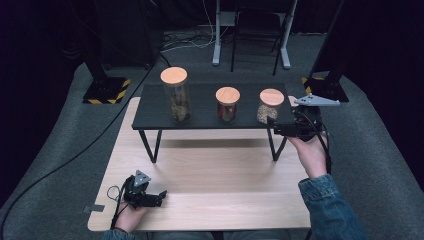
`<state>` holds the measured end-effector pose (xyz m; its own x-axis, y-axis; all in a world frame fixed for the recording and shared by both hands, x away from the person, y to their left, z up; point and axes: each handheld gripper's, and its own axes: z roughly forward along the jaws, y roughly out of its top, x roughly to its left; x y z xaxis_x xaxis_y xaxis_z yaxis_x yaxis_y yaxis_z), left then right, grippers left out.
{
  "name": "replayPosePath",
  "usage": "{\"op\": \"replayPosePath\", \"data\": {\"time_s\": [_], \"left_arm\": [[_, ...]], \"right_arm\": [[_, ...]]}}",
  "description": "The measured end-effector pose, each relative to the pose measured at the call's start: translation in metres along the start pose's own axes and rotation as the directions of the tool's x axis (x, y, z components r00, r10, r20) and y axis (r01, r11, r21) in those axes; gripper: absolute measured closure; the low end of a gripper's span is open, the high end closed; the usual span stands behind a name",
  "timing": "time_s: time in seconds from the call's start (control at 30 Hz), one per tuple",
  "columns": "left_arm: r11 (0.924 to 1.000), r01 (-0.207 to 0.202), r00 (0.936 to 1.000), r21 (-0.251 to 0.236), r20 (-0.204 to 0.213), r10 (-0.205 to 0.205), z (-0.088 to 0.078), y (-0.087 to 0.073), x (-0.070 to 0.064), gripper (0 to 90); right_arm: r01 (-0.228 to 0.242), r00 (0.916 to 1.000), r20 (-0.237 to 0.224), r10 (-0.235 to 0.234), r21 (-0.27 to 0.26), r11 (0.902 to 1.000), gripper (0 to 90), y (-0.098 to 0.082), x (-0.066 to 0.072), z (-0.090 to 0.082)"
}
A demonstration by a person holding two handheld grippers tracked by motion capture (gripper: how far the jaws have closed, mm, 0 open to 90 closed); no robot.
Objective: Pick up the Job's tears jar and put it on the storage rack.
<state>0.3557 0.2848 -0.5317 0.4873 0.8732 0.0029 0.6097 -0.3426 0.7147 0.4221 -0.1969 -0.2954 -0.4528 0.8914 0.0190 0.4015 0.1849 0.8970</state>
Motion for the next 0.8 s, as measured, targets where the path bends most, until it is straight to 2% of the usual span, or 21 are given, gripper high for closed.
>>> {"op": "replayPosePath", "data": {"time_s": [0.57, 0.8], "left_arm": [[1.0, 0.0, 1.0, 0.0, 0.0, 0.0, 0.0, 0.0, 0.0, 0.5], [1.0, 0.0, 1.0, 0.0, 0.0, 0.0, 0.0, 0.0, 0.0, 0.6]], "right_arm": [[0.013, 0.9995, -0.028, -0.014, -0.015, 0.9998, 9.0, -0.024, 0.013, -0.013], [0.006, 0.9992, -0.04, -0.007, -0.012, 0.9999, 8.5, -0.035, 0.013, -0.015]]}}
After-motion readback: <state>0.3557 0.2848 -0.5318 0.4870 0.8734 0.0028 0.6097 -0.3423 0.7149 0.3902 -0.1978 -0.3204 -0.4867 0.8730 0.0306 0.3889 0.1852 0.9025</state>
